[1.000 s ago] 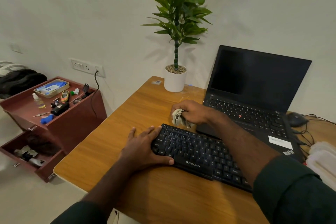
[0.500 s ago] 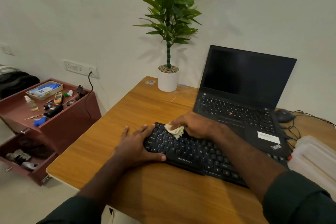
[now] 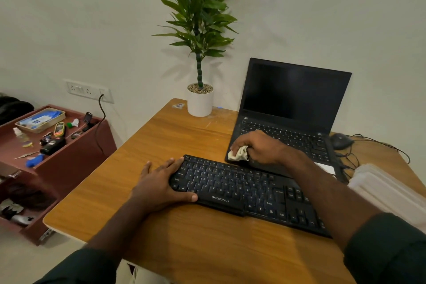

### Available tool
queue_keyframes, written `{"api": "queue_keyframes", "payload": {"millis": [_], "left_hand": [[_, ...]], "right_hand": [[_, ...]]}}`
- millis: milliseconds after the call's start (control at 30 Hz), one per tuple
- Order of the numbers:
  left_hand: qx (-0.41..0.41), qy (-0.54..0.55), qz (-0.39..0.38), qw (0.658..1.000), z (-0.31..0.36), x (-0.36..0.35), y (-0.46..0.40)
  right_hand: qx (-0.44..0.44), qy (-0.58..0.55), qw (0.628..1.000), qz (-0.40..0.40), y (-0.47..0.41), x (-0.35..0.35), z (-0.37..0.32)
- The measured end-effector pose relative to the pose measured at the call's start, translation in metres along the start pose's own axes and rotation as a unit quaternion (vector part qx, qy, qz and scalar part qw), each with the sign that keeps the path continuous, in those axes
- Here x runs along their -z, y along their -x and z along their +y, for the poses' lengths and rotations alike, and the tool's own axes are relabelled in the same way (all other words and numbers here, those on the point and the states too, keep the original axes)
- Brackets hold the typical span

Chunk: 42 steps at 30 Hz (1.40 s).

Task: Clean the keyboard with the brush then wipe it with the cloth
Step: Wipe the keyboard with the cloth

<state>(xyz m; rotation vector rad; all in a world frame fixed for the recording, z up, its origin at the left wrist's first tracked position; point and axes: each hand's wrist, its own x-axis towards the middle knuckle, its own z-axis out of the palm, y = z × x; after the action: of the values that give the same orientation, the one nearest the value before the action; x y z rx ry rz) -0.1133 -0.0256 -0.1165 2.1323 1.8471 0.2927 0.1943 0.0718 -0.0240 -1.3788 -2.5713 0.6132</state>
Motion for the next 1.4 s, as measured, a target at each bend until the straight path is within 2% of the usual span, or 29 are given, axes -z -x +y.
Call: {"api": "queue_keyframes", "payload": {"millis": [367,800,933,1000,1100,1133,1200,1267,1400], "left_hand": [[0.004,-0.001,0.005,1.0,0.0,-0.002,-0.002],[0.007,-0.017,-0.002,1.0,-0.001,-0.002,-0.004],[0.007,-0.016,-0.003,1.0,0.0,-0.001,-0.003],[0.007,-0.015,-0.004,1.0,0.0,-0.001,-0.002],[0.002,-0.004,-0.007,1.0,-0.002,0.0,-0.002],[0.001,0.003,-0.01,1.0,-0.003,0.001,-0.002],[0.003,0.014,-0.019,1.0,-0.002,0.003,-0.002],[0.004,0.003,-0.007,1.0,0.007,0.006,0.0],[-0.041,-0.069,0.049,0.996,0.047,0.0,0.001]], "right_hand": [[0.027,0.075,0.995,-0.066,-0.024,-0.014,-0.036],[0.034,0.228,0.956,-0.184,-0.05,-0.02,-0.076],[0.04,0.184,0.962,-0.197,-0.051,-0.023,-0.08],[0.03,0.096,0.979,-0.179,-0.045,-0.021,-0.072],[-0.018,-0.106,0.994,-0.032,-0.032,-0.011,-0.049],[-0.025,-0.138,0.99,0.026,-0.028,-0.007,-0.041],[-0.021,-0.104,0.988,0.109,-0.023,-0.003,-0.025],[-0.004,-0.046,0.992,0.116,-0.02,-0.006,-0.021],[0.008,-0.034,0.998,0.053,-0.015,-0.025,-0.033]]}}
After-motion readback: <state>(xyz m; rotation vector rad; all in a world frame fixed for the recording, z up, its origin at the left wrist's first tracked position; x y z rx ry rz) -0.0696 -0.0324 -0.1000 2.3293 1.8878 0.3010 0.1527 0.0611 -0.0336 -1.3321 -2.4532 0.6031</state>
